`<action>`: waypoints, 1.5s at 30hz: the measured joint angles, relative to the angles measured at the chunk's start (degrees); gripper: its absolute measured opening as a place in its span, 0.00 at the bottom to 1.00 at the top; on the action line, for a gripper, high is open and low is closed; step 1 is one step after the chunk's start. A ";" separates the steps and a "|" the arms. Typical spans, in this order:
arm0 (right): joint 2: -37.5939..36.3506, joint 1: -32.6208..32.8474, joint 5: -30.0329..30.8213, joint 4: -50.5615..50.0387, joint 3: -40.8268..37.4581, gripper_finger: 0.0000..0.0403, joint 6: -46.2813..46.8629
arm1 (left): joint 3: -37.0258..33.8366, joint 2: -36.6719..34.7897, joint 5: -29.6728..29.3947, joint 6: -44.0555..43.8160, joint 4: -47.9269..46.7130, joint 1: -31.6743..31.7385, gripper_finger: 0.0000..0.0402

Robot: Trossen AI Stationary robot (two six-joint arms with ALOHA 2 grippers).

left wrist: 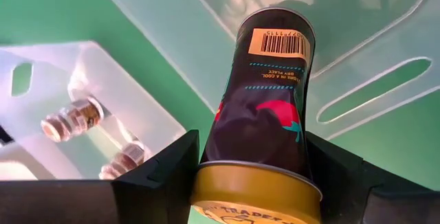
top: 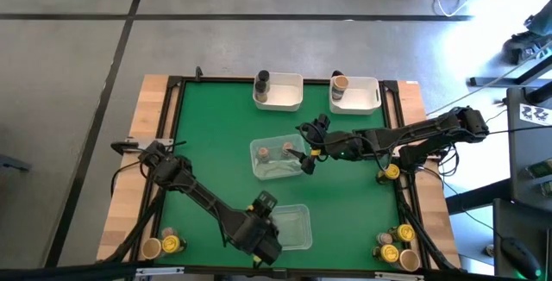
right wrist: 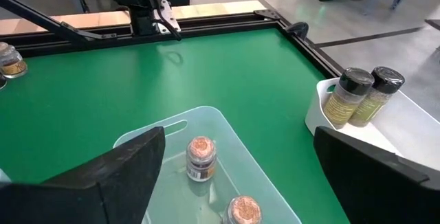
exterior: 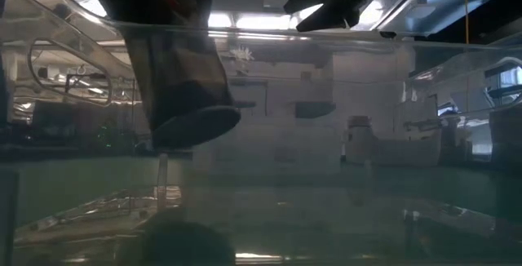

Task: Sort spices by type
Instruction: Put the middle left yellow seasoning bottle into the bottom transparent bin, then put the bottom left yellow seasoning bottle into the bottom transparent bin

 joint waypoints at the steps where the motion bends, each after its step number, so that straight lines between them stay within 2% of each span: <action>1: 0.00 0.00 0.00 0.00 0.00 0.92 0.00 | -0.01 0.00 0.04 0.92 -0.02 0.05 0.52; 7: 0.00 0.00 -0.02 0.00 0.00 0.92 0.00 | -1.18 0.00 1.50 4.33 0.89 0.09 0.53; 16: 0.00 0.00 -0.02 0.00 0.00 0.92 -0.07 | -1.96 -0.04 1.54 3.48 3.19 0.09 0.72; 22: 0.00 0.00 -0.02 -0.02 0.00 0.92 -0.09 | -1.38 -0.04 1.51 1.39 2.67 -0.67 0.75; 28: 0.00 0.00 -0.03 0.02 0.00 0.92 -0.11 | 1.35 -0.11 1.33 -6.88 -2.26 -1.54 0.75; 32: 0.00 0.00 -0.04 0.26 0.00 0.92 -0.11 | 1.91 -1.51 1.36 -11.93 -2.18 -2.35 0.75; 42: 0.00 0.00 -0.17 0.02 0.00 0.92 -0.07 | 1.93 -9.73 0.73 -23.16 -2.26 -4.84 0.75; 45: 0.00 0.00 -0.20 0.02 0.00 0.92 -0.04 | 1.93 -12.48 0.71 -29.06 -2.24 -6.03 0.75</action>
